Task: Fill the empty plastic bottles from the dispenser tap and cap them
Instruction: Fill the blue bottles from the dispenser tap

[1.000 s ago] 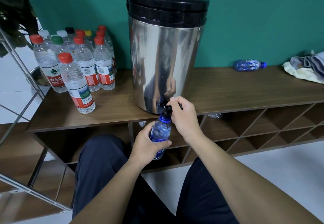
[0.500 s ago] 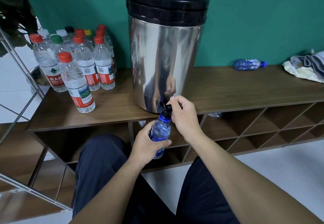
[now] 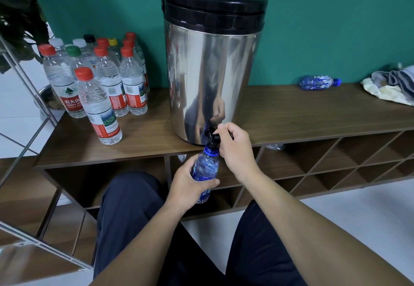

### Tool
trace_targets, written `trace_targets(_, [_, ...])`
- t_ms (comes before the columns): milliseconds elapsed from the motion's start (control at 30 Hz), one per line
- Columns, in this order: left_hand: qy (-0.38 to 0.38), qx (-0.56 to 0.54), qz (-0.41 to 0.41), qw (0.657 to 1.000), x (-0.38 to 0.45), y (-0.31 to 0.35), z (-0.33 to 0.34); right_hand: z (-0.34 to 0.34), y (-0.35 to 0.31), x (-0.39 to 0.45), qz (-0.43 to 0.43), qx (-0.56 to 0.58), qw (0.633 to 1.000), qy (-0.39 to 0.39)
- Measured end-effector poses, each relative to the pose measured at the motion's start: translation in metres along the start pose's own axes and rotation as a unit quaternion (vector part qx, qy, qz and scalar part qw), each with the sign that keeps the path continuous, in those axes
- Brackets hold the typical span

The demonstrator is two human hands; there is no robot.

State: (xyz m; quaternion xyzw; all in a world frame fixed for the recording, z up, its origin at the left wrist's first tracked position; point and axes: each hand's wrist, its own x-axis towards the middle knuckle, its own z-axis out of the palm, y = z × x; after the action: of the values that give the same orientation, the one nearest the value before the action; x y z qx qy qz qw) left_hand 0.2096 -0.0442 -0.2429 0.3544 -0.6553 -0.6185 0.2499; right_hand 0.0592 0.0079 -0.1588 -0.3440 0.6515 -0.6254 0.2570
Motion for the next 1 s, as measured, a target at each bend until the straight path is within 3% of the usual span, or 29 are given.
trace_targets(1000, [-0.002, -0.01, 0.009, 1.0, -0.0049, 0.0056, -0.0001, 0.0007, -0.0002, -0.0003, 0.006, 0.003, 1.0, 0.002])
